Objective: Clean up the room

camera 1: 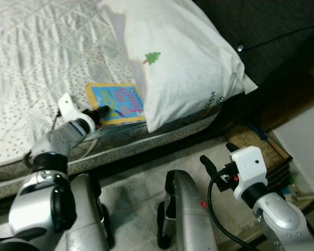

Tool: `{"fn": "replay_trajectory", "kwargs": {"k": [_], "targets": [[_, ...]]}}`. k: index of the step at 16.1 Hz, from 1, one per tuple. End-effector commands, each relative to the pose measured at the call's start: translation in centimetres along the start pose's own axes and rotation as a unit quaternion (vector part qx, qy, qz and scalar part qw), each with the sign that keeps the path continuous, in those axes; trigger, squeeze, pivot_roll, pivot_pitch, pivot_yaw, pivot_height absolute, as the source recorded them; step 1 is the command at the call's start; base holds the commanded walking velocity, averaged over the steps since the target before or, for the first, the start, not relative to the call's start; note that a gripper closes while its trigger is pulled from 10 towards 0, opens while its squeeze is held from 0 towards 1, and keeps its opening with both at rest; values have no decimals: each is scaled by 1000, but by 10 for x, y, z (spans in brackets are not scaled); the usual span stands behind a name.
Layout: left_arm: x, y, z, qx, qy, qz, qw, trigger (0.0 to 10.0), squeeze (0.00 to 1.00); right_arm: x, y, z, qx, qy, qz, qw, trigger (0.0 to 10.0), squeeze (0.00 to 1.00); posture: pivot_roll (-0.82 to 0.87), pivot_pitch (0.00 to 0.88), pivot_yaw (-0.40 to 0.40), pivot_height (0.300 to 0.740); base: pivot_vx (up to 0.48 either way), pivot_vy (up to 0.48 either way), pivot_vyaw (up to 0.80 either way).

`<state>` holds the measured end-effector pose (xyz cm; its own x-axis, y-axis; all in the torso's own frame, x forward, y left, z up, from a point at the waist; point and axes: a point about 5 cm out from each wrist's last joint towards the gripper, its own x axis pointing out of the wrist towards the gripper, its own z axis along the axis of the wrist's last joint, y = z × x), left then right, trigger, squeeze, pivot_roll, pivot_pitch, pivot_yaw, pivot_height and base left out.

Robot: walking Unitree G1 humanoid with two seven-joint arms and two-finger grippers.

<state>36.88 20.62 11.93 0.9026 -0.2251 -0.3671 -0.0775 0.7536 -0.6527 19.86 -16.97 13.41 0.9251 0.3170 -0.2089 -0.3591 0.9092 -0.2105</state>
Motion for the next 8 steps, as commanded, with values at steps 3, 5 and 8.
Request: {"fn": "replay_trajectory", "kwargs": {"k": [3,5,8], "targets": [[-2,11,13,25,-14,30,999,10000,1000,1,-5,-3,-6,5,-5,1000,10000,0,-242,228,-147,557,0,0,0],[-4,14,22,36,-27,42,998,10000,1000,3,-6,-4,-7,3,-5,1000,10000,0,-239,219,-147,557,0,0,0],[-5,19,26,66,-30,64,995,10000,1000,8,-7,-4,-8,0,-4,1000,10000,0,-230,201,-143,557,0,0,0]]}}
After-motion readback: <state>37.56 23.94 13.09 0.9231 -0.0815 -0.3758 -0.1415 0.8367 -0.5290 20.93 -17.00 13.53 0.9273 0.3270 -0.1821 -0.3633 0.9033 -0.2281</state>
